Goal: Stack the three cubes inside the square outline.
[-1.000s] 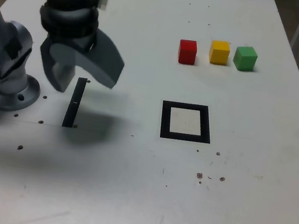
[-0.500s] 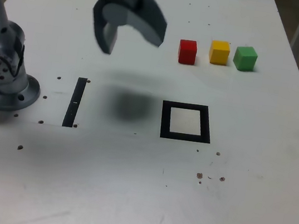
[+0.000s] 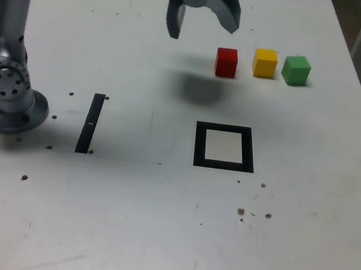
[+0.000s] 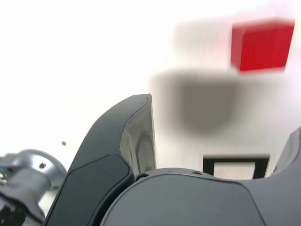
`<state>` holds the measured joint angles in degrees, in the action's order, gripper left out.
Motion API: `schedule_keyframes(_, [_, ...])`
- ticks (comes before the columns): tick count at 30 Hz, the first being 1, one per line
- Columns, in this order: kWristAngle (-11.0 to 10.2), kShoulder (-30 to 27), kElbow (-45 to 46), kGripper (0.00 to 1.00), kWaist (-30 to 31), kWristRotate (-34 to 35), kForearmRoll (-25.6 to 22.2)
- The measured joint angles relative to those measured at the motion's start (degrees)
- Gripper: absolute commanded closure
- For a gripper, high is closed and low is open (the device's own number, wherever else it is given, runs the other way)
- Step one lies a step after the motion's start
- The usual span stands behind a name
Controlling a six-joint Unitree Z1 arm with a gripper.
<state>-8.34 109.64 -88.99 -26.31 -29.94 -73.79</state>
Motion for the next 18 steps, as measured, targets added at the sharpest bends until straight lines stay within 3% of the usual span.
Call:
schedule_keyframes(3, [-3.2, 2.6, -1.1, 0.01, -0.1, -0.5, 1.0])
schedule_keyframes(7, [-4.0, 4.1, -1.1, 0.01, -0.3, -0.6, 1.9])
schedule_keyframes(18, [-2.8, 10.1, -4.3, 0.01, -0.3, -1.6, 2.2])
